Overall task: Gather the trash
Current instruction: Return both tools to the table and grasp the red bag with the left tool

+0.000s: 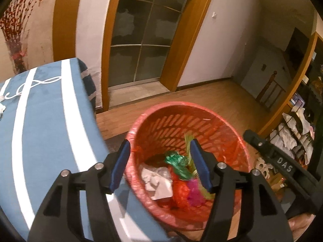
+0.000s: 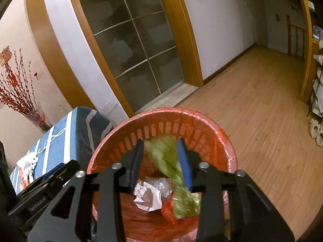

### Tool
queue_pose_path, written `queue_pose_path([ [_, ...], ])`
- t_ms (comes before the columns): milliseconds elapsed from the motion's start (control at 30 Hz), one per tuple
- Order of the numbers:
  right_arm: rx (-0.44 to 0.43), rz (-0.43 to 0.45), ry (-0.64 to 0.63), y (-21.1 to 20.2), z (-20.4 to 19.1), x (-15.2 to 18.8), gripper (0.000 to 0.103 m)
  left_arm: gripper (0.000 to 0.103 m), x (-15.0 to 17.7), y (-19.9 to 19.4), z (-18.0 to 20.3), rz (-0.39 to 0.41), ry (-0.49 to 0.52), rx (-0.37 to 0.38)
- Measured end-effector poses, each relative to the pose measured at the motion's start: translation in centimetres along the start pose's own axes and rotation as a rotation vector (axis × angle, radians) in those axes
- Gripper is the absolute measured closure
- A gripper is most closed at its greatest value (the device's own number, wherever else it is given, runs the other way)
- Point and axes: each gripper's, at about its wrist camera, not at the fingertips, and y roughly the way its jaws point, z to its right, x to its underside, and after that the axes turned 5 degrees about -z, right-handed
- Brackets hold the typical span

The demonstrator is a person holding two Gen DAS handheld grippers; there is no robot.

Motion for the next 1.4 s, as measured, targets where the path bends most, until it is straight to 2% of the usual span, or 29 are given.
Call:
queue_pose_path([
  [133,0.006,-0.001,-0.017,0.0,-0.8,0.1,0.054,0.039,0.3,-0.7,-1.5,0.005,-0.009,-0.041],
  [333,0.011,-0.008,-0.063,0.3,-2.6,0.7,0.049,0.036,0.9,-2.3,-3.9,0.021,-0.026,-0.108],
  [567,-0.006,-0.028,-0.132,1.0,-6.0,1.3,0.049,0.035,1.6,-4.8,-8.6,0.044,-0.068,-0.198],
  [867,-0.062,-0.072,-0.238,2.2,-11.6,2.8,0.049,0.035,3.1,-9.8,-17.6,0.092,-0.179,-0.379],
  [1133,-0.138,-0.112,-0.367,3.3,-18.0,4.8,0.049,0.035,4.1,-14.9,-27.7,0.150,-0.383,-0.550],
  [1267,-0.172,-0.125,-0.440,4.0,-21.4,6.0,0.049,0.037,3.9,-15.9,-31.3,0.160,-0.455,-0.566],
  [1400,-0.193,-0.137,-0.487,4.5,-23.7,6.8,0.049,0.043,3.3,-15.1,-33.0,0.136,-0.485,-0.527],
])
